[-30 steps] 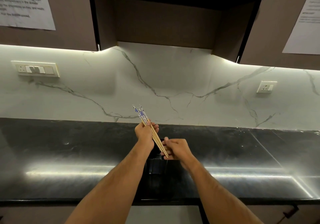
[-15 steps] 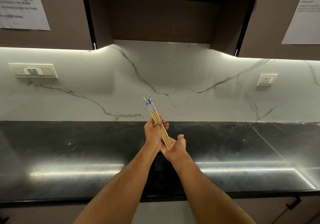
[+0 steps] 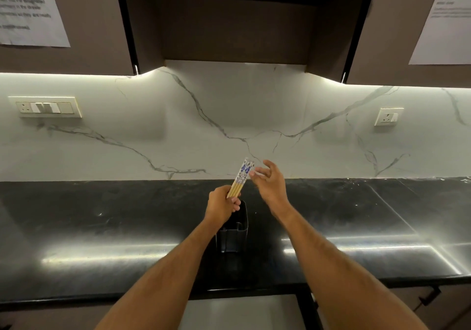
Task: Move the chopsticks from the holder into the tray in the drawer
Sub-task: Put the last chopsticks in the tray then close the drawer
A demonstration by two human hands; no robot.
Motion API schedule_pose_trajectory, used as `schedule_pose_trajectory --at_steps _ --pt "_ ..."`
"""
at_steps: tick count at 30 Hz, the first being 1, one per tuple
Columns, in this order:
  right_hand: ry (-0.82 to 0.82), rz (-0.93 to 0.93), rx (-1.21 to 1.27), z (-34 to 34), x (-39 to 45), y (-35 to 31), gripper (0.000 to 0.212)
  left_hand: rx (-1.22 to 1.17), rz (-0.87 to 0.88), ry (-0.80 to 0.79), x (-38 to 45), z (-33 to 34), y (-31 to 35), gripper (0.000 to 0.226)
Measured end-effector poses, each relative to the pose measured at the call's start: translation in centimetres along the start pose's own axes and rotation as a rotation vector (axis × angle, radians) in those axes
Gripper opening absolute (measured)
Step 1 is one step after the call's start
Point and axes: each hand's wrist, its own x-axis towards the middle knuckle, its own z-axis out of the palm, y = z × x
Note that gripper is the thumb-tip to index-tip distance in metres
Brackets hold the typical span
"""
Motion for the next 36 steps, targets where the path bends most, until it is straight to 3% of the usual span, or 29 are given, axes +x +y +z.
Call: schedule_pose_trajectory --at_steps 7,15,27,36 --pt "-0.099 -0.089 -0.105 -1.5 0.9 -0.2 0.053 0.064 0.008 -0.151 -1.0 0.2 -0.5 0.021" --pt "-0.053 -0.113 -0.012 -1.5 0.0 1.0 0.043 0.070 0.028 -0.231 -1.0 0.0 -0.9 0.020" --pt "-0.006 -0.140 -0.097 -1.3 -0.2 0.8 0.045 0.089 0.016 -0.268 -1.8 0.0 -0.4 0.019" --pt "0.069 0.066 0.110 -3.4 -0.2 2.5 0.032 0.150 -0.001 -0.393 -2.4 -1.1 -1.2 0.015"
